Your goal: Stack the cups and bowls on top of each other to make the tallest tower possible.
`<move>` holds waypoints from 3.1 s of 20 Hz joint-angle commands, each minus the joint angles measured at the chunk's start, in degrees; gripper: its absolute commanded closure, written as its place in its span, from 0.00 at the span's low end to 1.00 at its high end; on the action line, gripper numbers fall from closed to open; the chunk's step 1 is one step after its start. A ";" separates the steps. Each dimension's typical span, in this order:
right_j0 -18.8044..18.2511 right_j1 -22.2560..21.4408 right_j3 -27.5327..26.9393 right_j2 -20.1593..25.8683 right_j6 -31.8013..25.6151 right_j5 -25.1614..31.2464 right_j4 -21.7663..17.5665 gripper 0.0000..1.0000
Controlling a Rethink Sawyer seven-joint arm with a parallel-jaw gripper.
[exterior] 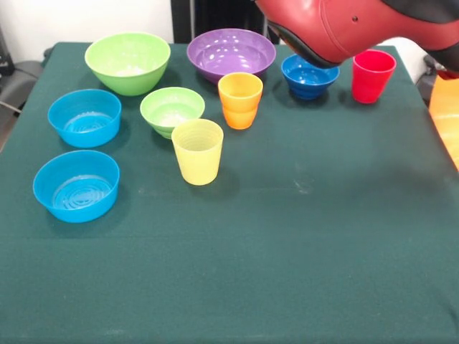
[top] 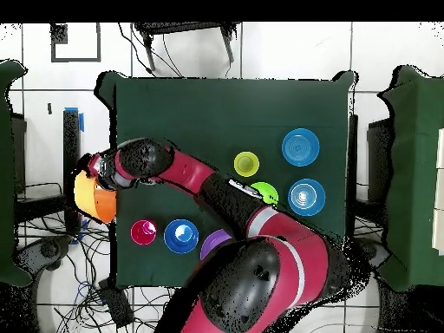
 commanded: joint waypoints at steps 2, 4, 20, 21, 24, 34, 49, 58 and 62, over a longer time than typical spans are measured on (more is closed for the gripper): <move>-0.84 -0.98 -8.54 -3.43 4.24 12.01 2.29 1.00; -1.38 -1.31 -8.14 -2.60 5.24 14.62 3.29 1.00; -4.18 1.47 -13.42 -1.45 4.19 26.71 7.54 1.00; -4.13 1.73 -14.14 -1.73 4.16 27.36 7.47 1.00; -4.49 1.43 -14.83 -2.09 3.64 28.26 6.86 1.00; -6.07 4.08 -12.85 0.26 1.21 28.83 7.65 1.00; -13.21 4.84 -4.66 9.10 -3.94 30.70 7.44 1.00; -14.38 9.67 -8.52 10.30 -4.27 41.14 6.64 1.00; -14.04 12.64 -12.70 9.62 -6.46 43.73 5.38 1.00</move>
